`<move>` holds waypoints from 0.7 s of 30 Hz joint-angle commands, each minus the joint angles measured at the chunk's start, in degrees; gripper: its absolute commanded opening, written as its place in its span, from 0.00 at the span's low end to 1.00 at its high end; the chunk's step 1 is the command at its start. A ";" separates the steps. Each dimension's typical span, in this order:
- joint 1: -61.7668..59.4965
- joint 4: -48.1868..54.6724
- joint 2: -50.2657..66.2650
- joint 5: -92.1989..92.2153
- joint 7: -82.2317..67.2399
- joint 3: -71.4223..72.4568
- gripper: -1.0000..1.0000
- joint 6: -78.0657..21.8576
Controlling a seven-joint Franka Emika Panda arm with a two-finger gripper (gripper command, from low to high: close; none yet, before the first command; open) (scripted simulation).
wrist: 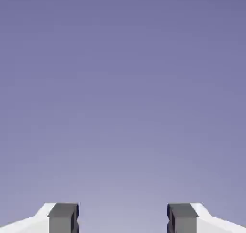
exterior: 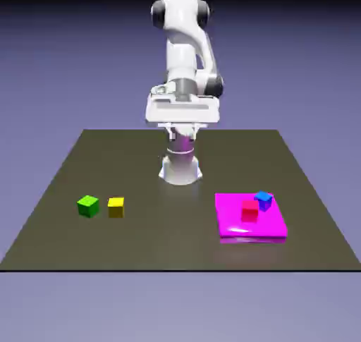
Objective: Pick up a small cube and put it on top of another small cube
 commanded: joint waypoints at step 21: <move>16.43 8.59 36.46 -4.00 -24.20 -43.61 0.50 -27.94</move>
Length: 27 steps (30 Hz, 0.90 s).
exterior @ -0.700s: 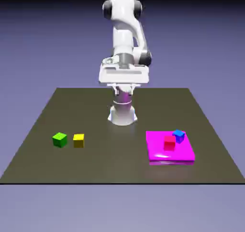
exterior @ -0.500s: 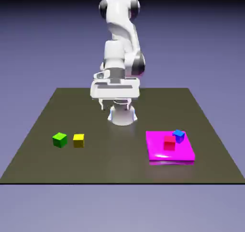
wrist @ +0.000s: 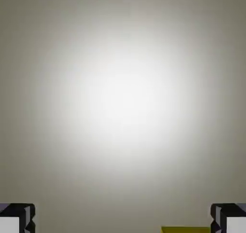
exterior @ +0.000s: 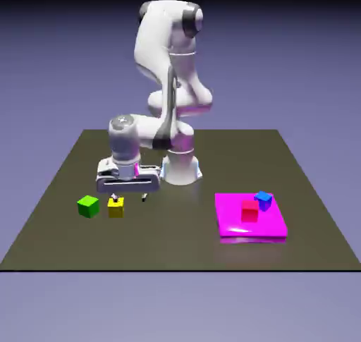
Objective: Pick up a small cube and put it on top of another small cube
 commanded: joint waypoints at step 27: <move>-3.88 5.40 1.00 -16.54 -19.18 -9.92 0.00 -5.68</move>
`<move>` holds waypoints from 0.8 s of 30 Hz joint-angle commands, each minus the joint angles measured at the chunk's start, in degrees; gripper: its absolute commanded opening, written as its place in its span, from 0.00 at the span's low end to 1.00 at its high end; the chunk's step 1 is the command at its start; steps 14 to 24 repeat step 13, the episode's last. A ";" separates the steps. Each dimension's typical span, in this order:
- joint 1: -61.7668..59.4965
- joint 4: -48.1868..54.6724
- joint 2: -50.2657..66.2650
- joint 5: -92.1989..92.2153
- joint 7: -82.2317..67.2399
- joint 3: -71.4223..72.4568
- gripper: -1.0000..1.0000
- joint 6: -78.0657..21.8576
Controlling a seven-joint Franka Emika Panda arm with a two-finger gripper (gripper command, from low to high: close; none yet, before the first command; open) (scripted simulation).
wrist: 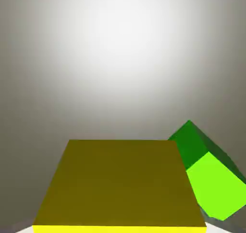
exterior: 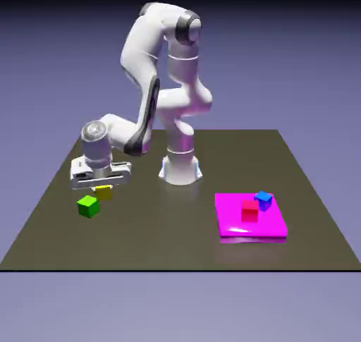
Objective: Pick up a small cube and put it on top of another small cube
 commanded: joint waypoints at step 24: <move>-10.72 -0.13 9.97 3.89 -9.30 7.45 1.00 11.21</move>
